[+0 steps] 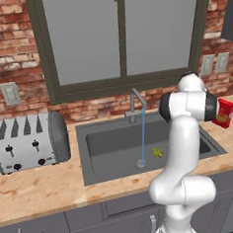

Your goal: Turn on the sink faucet. Then move the broccoli from the counter to the sink. Turn off the sink. Move the vegetable from the sink to the pot next to the stove. Finally move the pot to the front left burner.

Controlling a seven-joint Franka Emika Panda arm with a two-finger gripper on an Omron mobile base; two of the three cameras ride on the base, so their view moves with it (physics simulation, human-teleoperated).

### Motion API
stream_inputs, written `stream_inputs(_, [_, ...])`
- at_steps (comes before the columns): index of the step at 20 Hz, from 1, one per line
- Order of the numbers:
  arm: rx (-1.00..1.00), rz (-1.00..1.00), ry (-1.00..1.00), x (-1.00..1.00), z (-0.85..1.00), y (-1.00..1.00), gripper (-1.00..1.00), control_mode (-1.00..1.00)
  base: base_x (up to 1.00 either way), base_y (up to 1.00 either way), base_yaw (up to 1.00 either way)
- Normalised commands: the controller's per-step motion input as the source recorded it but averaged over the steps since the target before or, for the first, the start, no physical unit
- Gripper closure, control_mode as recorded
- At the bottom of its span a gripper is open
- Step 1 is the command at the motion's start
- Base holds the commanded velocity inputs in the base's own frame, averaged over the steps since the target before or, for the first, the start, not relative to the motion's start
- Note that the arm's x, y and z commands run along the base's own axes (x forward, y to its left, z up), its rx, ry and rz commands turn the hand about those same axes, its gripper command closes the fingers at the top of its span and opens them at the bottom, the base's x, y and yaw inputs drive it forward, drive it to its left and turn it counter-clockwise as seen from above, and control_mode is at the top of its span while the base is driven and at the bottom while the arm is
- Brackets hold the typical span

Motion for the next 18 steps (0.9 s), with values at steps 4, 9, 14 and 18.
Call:
stream_inputs(4, [0.00, 0.00, 0.00, 0.11, -0.06, -0.01, -1.00, -1.00, 0.00, 0.00, 0.00])
stream_inputs(9, [0.00, 0.00, 0.00, 0.11, -0.08, -0.01, -1.00, -1.00, 0.00, 0.00, 0.00])
stream_inputs(14, [0.00, 0.00, 0.00, 0.11, -0.07, 0.00, -1.00, -1.00, 0.00, 0.00, 0.00])
stream_inputs(18, [0.00, 0.00, 0.00, 0.12, -0.05, 0.00, -1.00, -1.00, 0.00, 0.00, 0.00])
